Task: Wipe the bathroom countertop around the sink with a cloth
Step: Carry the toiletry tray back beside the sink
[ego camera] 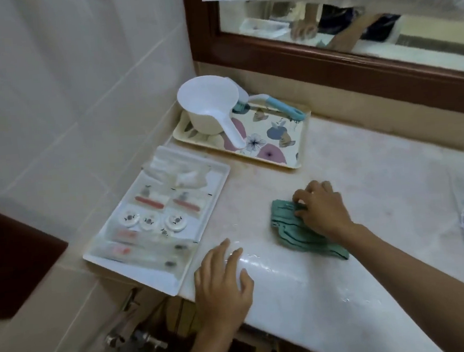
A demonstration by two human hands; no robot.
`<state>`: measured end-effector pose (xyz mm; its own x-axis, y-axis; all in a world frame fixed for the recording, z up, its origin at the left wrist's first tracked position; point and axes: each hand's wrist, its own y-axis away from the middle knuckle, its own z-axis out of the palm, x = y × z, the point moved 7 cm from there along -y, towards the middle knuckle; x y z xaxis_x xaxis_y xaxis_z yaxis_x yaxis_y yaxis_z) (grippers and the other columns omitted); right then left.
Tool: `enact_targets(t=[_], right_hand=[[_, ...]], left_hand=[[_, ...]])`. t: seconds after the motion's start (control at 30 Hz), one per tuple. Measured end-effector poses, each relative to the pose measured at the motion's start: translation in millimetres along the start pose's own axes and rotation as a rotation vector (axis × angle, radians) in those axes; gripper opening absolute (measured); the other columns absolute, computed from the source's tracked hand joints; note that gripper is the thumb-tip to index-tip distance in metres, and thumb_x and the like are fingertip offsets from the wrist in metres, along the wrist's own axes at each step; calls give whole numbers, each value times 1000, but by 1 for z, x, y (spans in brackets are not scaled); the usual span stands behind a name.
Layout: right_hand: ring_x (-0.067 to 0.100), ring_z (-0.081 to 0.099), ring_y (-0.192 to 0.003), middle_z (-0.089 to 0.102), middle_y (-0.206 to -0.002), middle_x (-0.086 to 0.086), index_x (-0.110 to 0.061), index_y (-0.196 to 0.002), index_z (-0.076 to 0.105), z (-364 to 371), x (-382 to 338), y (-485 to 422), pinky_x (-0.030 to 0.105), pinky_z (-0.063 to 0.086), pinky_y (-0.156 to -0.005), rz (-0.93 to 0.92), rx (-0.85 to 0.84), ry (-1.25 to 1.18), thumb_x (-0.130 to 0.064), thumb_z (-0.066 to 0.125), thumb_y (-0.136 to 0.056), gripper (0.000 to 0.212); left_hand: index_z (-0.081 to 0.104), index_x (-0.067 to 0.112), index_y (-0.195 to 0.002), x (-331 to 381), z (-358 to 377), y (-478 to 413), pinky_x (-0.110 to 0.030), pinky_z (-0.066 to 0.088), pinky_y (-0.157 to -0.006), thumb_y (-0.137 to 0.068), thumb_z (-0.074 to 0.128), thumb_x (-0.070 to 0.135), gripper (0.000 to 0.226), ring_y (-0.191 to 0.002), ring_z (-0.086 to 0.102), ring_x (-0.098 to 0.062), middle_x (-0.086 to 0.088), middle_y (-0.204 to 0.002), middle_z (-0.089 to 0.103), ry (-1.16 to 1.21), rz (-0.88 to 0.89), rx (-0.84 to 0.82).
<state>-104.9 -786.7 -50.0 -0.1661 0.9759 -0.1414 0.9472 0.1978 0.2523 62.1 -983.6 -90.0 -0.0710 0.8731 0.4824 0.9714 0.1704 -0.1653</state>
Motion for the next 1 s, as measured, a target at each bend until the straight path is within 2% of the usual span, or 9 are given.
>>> enact_targets(t=[0.17,0.3,0.47,0.53,0.63,0.7,0.77,0.83,1.0], right_hand=[[30,31,-118,42,-132,9,-20,-130,49,-6,-25,12,43,32,-94,94,174,-28,-11,56,-84,47],[32,40,-112,51,-122,11,-15,-118,59,-9,-93,-12,45,39,-93,-175,179,-224,-16,63,-85,33],[31,43,-118,54,-122,13,-7,-119,59,-7,-176,-54,36,36,-97,-385,114,-386,-17,60,-91,30],[31,41,-124,50,-132,14,-6,-128,53,-11,-199,-77,38,35,-102,-400,117,-362,-21,57,-93,38],[34,39,-125,43,-139,16,-5,-136,43,-13,-217,-110,40,35,-100,-349,90,-294,-25,50,-95,46],[36,45,-118,47,-133,18,-3,-129,47,-8,-218,-129,40,38,-92,-285,37,-288,-27,47,-96,41],[36,53,-106,55,-115,18,-6,-106,57,-2,-219,-135,38,41,-80,-260,-24,-331,-32,45,-93,32],[33,55,-92,56,-95,14,-14,-79,51,2,-216,-134,35,38,-69,-247,-25,-409,-40,41,-85,28],[28,48,-88,49,-86,15,-15,-70,46,16,-189,-117,32,30,-71,-161,58,-474,-24,45,-89,22]], left_hand=[[71,26,-111,-2,-7,-5,-34,48,-89,-76,56,29,38,-118,52,-14,8,-135,58,202,-41,-38],[71,20,-106,-26,-54,-5,-17,42,-99,-82,53,23,29,-118,53,-2,13,-125,59,441,-130,123],[63,38,-95,-101,-118,5,-18,48,-81,-85,58,12,28,-106,57,-4,25,-110,53,511,-495,405],[60,39,-102,-129,-122,11,-31,52,-84,-87,63,8,34,-107,56,-13,16,-116,48,478,-665,421],[43,23,-141,-152,-112,18,-32,45,-85,-90,63,20,55,-115,44,-12,3,-139,33,404,-901,311],[27,19,-152,-156,-101,20,-39,47,-90,-92,60,31,70,-119,47,-19,-1,-147,26,412,-985,231],[31,16,-150,-155,-90,18,-45,48,-93,-93,57,35,65,-118,52,-29,-5,-146,28,445,-1032,160],[41,13,-143,-153,-86,14,-40,48,-87,-94,57,32,55,-109,55,-30,-9,-140,34,456,-1054,147],[48,7,-133,-152,-87,14,-41,48,-85,-91,56,12,43,-97,53,-28,-12,-131,41,519,-1102,216]])
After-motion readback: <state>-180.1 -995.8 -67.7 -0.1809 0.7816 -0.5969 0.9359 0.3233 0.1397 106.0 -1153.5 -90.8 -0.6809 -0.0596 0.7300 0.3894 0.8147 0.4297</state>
